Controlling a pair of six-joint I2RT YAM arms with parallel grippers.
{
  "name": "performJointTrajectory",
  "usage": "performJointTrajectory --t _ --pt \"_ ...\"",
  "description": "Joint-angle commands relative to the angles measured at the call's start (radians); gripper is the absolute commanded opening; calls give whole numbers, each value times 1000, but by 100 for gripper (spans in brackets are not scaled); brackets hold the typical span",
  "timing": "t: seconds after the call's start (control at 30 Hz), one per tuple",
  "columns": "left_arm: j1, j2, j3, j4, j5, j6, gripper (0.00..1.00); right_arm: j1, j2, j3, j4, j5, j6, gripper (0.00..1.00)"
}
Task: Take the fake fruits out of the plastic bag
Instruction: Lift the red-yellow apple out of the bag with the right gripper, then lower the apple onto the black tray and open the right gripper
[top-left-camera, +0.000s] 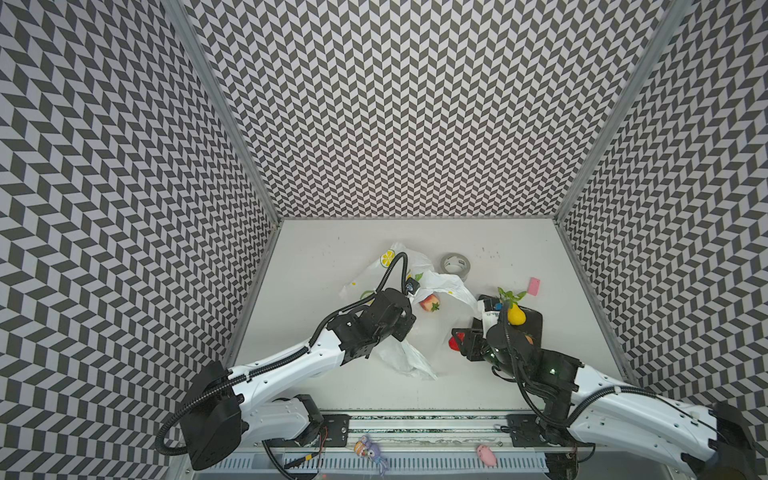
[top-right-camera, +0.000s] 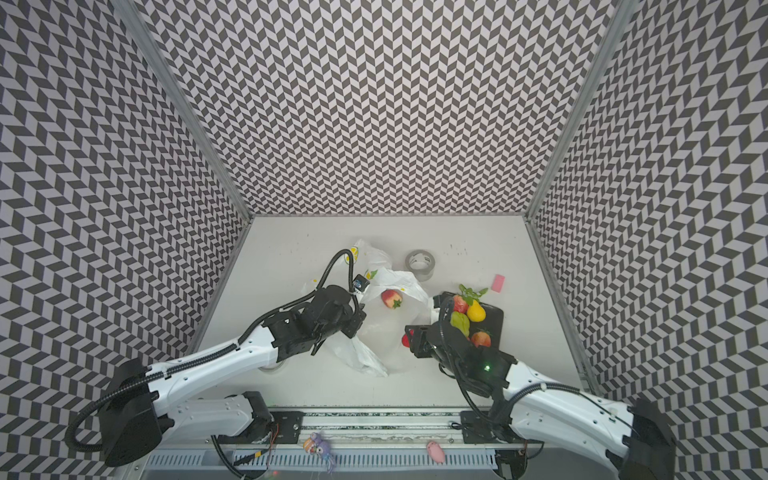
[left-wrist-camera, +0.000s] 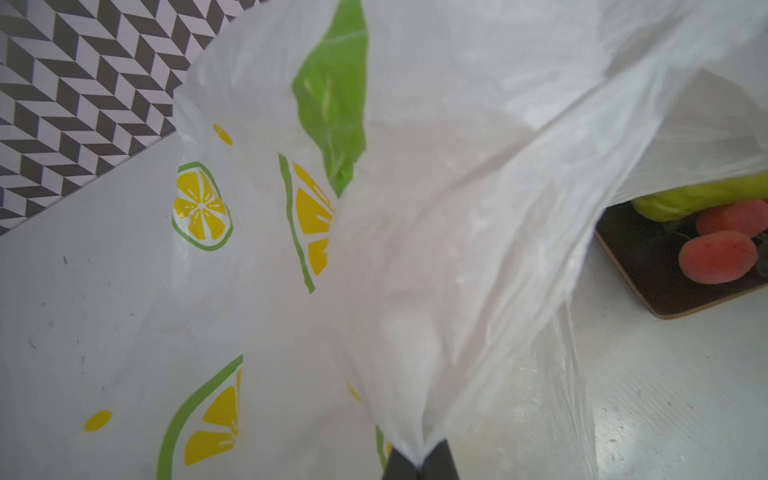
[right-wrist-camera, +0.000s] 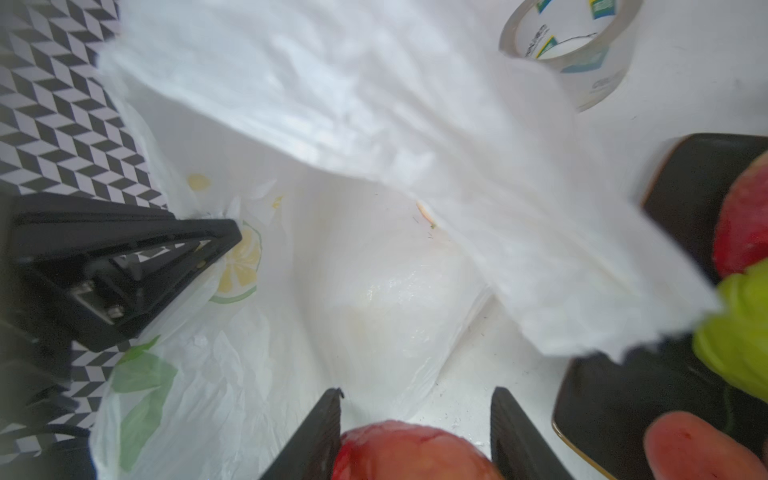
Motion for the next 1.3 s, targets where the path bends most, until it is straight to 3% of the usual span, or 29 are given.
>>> performJointTrajectory --t 0.0,0.23,0.47,0.6,0.97,1.27 --pt "15 -29 31 -11 -33 -14 0 -22 -71 -5 -172 120 93 33" --pt "22 -43 16 -12 -19 -18 0 -313 -98 52 -215 149 -13 35" --pt "22 -61 4 -5 9 -22 0 -576 -24 33 -78 130 -59 38" --pt "22 -67 1 -4 18 -18 0 -723 27 -21 26 41 -76 36" --pt "22 -58 3 9 44 -16 0 -825 60 -131 123 -111 -82 38" --pt "21 -47 16 0 58 -18 0 -849 89 -172 174 -152 -81 61"
